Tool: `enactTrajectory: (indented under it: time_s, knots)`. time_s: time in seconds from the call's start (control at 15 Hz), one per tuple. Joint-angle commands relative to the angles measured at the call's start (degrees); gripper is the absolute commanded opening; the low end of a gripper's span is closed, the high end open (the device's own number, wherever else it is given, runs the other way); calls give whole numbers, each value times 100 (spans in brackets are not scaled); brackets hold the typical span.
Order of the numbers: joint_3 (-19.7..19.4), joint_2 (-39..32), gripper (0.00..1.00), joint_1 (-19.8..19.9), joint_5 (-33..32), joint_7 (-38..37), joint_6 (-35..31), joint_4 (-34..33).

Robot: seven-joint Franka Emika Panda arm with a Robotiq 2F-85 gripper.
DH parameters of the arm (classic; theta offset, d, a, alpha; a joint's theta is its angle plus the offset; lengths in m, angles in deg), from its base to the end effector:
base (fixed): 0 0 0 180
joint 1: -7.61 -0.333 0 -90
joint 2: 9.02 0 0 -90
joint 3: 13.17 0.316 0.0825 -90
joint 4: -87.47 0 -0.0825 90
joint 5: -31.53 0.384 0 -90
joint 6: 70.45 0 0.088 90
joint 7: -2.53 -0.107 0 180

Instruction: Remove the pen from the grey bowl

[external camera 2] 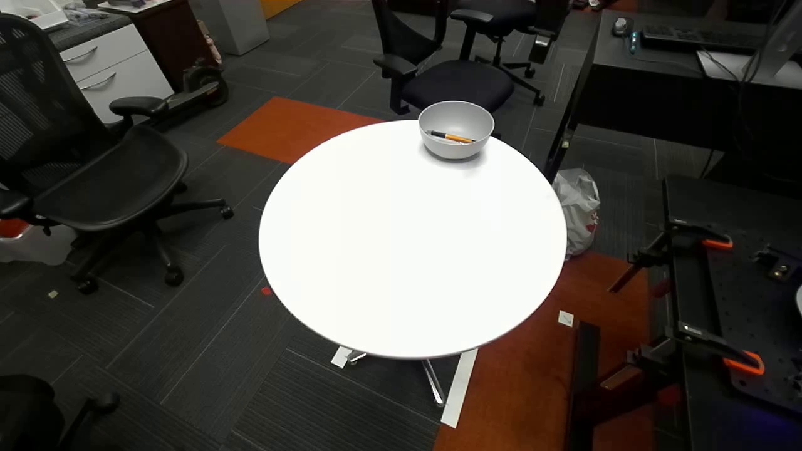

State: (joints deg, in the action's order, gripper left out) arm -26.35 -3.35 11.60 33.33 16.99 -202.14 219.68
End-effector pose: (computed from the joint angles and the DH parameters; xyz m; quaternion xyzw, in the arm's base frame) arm 0.4833 -0.1495 0.3933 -0.9982 0.0335 -0.0482 0.0107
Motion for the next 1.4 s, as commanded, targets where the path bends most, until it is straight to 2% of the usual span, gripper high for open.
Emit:
enactTrajectory:
  time_s: [0.0, 0.07, 0.13, 0.67, 0.73, 1.07, 1.33]
  knots:
    - [99, -482, 100, 216, -81, 40, -57, -374]
    - [102, -601, 100, 254, -144, 22, 186, -499]
    - [145, -342, 100, 245, -50, 0, -3, -216]
    - [159, -599, 100, 303, -74, -6, 17, -397]
    - [161, -697, 100, 303, 74, 117, -208, -412]
    - [200, -1267, 100, 359, -153, -16, -1266, -561]
    - [244, -1831, 100, 429, -108, -12, -1727, -814]
